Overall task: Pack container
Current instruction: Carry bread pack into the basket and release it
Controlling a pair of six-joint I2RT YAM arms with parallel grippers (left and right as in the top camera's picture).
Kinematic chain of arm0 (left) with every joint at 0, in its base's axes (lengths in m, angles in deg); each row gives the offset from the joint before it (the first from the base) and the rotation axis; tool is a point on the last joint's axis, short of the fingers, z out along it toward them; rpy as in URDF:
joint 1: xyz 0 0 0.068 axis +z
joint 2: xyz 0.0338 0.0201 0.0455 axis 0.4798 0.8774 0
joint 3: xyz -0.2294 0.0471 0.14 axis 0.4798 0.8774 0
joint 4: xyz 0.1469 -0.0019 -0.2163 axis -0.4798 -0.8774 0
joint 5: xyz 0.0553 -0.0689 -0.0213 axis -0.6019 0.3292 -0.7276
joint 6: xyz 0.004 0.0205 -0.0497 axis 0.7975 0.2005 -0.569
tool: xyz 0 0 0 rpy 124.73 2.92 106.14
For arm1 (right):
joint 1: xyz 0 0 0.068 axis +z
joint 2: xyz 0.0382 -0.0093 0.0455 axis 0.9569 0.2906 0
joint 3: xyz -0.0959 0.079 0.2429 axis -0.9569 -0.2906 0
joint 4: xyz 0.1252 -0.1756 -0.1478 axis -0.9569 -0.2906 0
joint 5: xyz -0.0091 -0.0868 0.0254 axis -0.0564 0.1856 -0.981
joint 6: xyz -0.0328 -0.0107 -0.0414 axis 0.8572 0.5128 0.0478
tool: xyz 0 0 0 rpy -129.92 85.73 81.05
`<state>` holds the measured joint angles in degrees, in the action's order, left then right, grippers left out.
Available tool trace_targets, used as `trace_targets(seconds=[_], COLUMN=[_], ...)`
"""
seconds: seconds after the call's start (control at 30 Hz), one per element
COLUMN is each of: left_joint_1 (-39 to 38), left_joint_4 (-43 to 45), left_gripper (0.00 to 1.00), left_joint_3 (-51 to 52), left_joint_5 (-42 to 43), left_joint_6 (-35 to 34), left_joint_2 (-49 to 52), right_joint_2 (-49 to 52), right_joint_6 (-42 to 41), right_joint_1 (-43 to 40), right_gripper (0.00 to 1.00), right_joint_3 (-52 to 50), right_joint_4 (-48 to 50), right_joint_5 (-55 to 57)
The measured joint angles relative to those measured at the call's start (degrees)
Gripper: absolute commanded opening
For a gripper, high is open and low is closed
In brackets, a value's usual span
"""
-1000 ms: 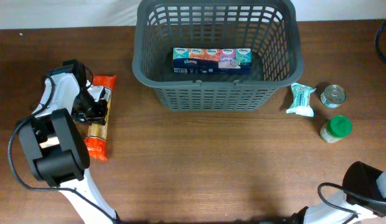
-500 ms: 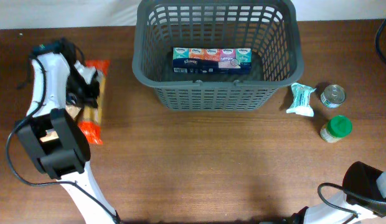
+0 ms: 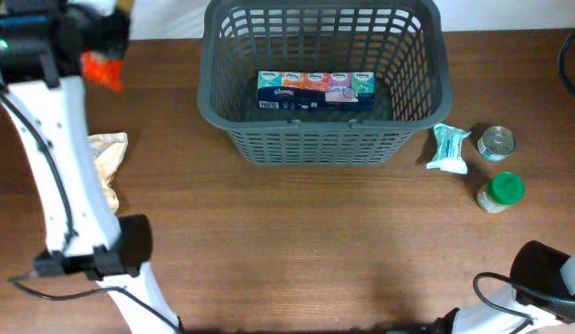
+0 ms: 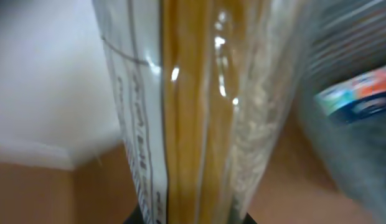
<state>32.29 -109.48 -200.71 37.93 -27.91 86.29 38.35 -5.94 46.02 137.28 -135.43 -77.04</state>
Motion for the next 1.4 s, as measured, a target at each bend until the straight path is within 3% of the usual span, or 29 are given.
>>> trace_targets(seconds=[0.27,0.47,0.63,0.73,0.97,1.4], left_joint_1=[-22.56,-28.09,-28.24,-28.39,-30.64,-33.75], left_joint_4=[4.42,8.15,10.19,11.43,4.98,-5.49], left_gripper=[0.01,0.02,0.02,0.02,0.02,0.02], left_joint_3=[-3.74,-2.27,-0.74,-0.07,1.42,1.44], left_joint_5=[3.52,2.91,1.38,-0.15,-7.02,-7.43], left_joint_6=[28.24,35.39,36.54,33.57,27.82,21.68], left_joint_2=[-3.74,0.02,8.37,15.23,26.38,27.65], right_joint_2=[0.00,0.00,0.00,0.00,0.00,0.00], right_joint_6=[0.02,0.00,0.04,0.00,0.00,0.02], right_joint_1=[0.00,0.00,0.00,0.00,0.00,0.00], right_gripper=[0.99,0.99,0.99,0.99,0.99,0.99], right_joint_3=[0.00,0.00,0.00,0.00,0.00,0.00], right_joint_4=[0.00,0.02,0.00,0.00,0.00,0.00], right_joint_5=[0.00,0.00,0.00,0.00,-0.02,0.00])
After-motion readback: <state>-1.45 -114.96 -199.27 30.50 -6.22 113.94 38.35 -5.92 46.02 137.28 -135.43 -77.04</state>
